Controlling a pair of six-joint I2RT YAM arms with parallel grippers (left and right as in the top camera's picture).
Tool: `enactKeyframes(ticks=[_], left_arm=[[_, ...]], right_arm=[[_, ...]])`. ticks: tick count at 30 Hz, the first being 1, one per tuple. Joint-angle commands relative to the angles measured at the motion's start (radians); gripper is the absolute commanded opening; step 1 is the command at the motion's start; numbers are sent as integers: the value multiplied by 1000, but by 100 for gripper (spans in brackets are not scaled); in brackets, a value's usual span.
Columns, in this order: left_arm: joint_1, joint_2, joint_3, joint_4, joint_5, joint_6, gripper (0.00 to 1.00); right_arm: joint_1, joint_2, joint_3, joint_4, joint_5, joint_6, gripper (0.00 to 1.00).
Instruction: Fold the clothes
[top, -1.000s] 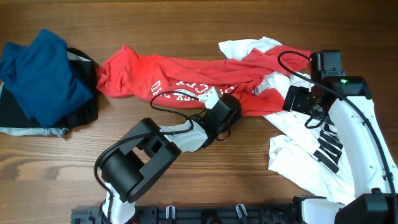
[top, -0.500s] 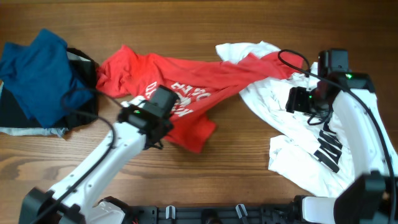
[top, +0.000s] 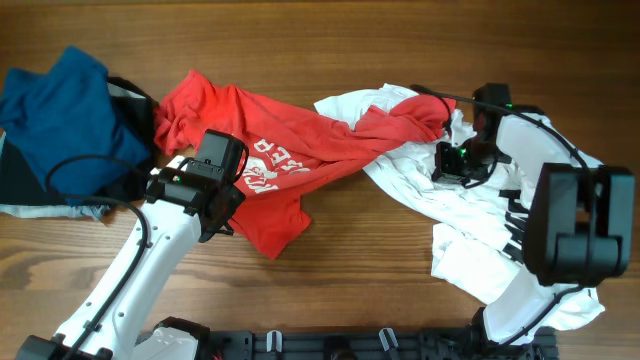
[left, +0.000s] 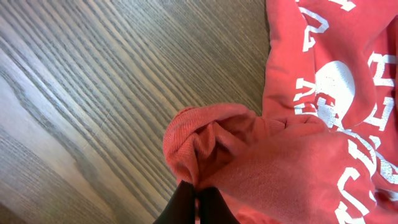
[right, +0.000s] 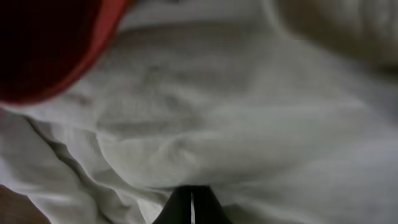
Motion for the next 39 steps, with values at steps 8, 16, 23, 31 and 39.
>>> enactKeyframes(ticks=[8,16,23,31,39], left_arm=[[8,-8,-4,-2,-28,6,4],[8,-8,-4,-12,-28,10,4],[8,-8,-4,-12,-28,10,4],[8,-8,-4,-11,-28,9,4],[8,-8,-4,-13,-28,10,4]], right_arm=[[-308,85,179,63,334,309,6],[-520,76,385,-46,167,356,8],[-341,47,378,-245,-173,-139,12],[56,50,215,-205,-145,-199,13],[245,53,8,214,39,8,11]])
